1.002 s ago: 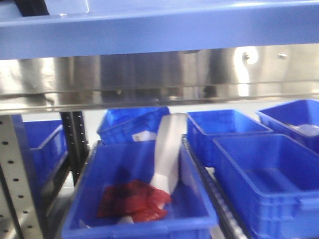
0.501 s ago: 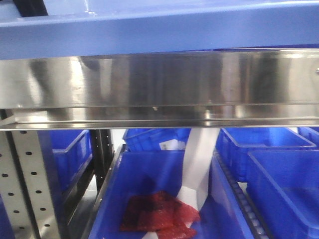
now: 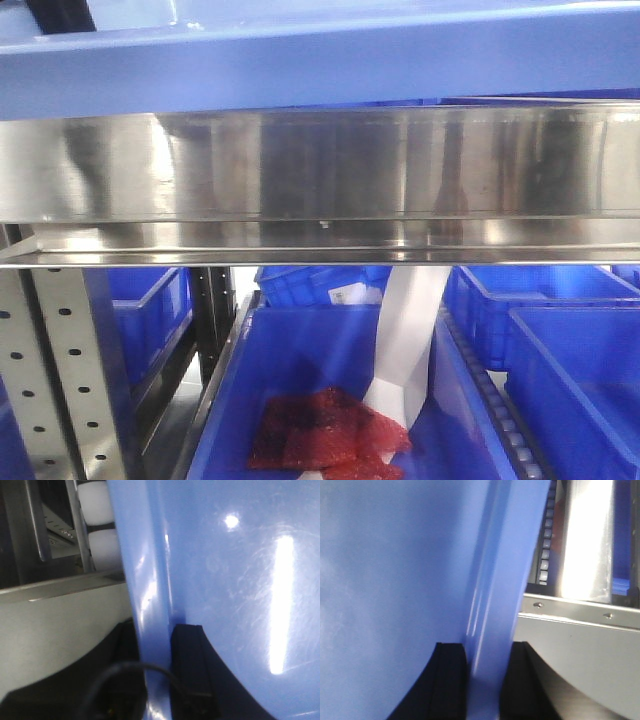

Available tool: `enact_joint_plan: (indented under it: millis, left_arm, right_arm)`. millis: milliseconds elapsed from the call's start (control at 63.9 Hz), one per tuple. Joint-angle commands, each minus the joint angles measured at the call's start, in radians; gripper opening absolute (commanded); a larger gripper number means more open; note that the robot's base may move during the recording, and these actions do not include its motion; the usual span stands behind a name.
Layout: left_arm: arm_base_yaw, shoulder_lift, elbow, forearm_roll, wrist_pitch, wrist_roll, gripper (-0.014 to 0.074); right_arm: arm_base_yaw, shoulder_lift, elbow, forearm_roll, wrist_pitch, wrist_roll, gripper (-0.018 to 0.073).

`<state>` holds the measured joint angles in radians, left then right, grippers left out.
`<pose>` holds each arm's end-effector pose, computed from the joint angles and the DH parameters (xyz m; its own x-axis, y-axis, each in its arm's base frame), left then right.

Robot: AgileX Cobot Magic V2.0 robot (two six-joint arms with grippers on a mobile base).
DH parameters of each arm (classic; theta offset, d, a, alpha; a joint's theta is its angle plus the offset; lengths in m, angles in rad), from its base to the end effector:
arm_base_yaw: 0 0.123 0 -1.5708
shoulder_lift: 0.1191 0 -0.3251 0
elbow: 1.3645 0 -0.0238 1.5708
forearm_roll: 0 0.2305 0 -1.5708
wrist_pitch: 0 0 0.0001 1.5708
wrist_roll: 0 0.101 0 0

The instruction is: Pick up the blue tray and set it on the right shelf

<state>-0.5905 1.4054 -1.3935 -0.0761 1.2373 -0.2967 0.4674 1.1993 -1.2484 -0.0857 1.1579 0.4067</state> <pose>0.2062 -0.1469 0.3964 -0.9059 0.2276 -0.3571 0.3085 0.9324 -0.1884 0.1790 0.0815 0.4068 -0.8588 -0.0273 -0.5116 -0.1076 0.9859 0.1280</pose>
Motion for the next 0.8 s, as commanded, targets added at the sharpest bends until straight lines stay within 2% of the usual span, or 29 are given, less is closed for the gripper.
enact_joint_plan:
  millis: [0, 783]
  left_arm:
    - [-0.020, -0.030, -0.024, -0.049, -0.010, 0.039, -0.0048]
    - [-0.020, -0.030, -0.024, -0.067, -0.010, 0.039, -0.0048]
  right_arm:
    - [0.008, -0.024, -0.033, 0.028, -0.102, -0.027, 0.0057]
    - [0.008, -0.024, -0.033, 0.028, -0.102, -0.027, 0.0057]
